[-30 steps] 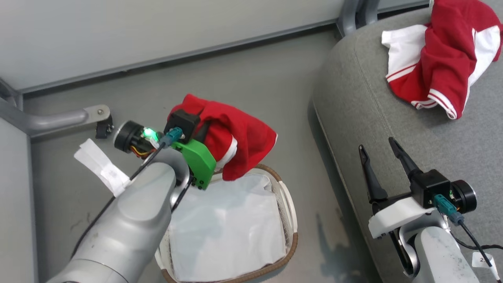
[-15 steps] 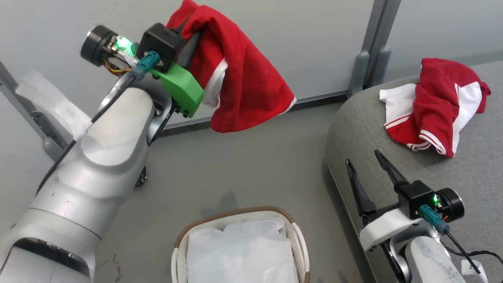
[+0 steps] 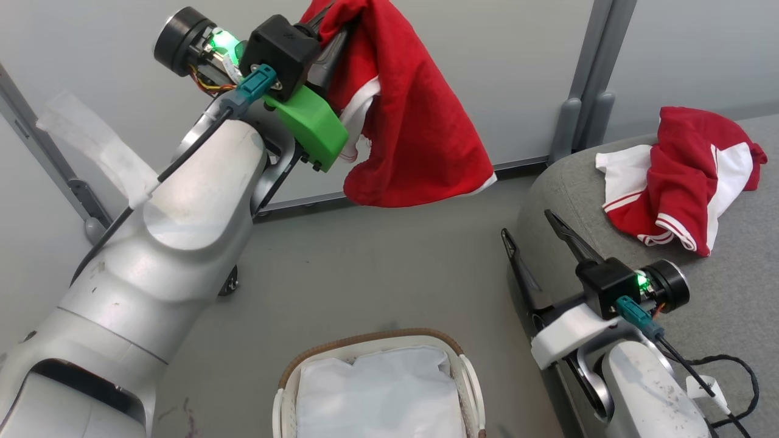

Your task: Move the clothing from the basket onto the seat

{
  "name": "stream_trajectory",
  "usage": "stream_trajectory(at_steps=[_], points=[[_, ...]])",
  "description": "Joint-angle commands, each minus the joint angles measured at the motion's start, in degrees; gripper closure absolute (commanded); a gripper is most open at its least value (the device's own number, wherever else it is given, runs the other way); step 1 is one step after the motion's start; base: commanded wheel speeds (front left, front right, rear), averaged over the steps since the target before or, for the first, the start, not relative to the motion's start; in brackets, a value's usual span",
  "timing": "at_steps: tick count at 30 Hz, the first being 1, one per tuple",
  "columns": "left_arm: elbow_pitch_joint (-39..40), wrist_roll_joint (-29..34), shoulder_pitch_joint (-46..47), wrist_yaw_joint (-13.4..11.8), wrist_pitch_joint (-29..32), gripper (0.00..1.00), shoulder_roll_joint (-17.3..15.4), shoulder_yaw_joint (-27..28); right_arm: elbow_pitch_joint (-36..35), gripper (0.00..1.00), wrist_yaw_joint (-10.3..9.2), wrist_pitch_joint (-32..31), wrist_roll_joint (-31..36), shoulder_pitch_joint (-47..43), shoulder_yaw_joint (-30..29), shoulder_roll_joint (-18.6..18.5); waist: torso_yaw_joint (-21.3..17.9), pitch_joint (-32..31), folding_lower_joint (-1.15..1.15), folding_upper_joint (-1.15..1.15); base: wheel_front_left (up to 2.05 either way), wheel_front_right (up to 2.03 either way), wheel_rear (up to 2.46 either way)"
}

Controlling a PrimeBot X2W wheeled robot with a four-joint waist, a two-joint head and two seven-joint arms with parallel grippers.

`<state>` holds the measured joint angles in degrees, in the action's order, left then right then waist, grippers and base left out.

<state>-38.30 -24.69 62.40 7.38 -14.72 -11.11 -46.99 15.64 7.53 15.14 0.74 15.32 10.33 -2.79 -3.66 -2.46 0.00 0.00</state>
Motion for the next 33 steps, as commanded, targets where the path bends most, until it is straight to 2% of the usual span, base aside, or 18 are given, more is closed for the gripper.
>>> stream_trajectory(at_steps=[1,14,20,27,33], points=[[0.6,-0.4,0.9,0.2,-0.3,1.00,0.3,-0.3,0.6,0.00,-0.08,0.0,0.7,1.3,0.4,-0.2,0.2,0.0,0.00,0.00,0.00,0.00,0.00],[4.6,-1.0,0.3,0.2,-0.5,1.00,1.3,-3.2,5.9,0.00,-0.08,0.0,2.0,11.0,2.8,-0.2,1.3,0.8,0.00,0.00,0.00,0.00,0.00],[8.0,-1.9,-0.4,0.2,-0.5,1.00,1.3,-5.9,10.1,0.00,-0.08,0.0,-1.6,16.1,9.0,-2.2,2.0,0.9,0.00,0.00,0.00,0.00,0.00],[9.5,-2.9,-1.0,0.2,-0.4,1.00,0.9,-7.8,10.7,0.00,-0.08,0.0,-4.4,20.9,12.7,-4.1,2.4,1.0,0.00,0.00,0.00,0.00,0.00],[10.0,-4.7,-1.5,0.2,-0.5,1.00,0.6,-9.7,11.3,0.00,-0.08,0.0,-7.3,24.6,18.1,-4.8,2.7,1.3,0.00,0.00,0.00,0.00,0.00]])
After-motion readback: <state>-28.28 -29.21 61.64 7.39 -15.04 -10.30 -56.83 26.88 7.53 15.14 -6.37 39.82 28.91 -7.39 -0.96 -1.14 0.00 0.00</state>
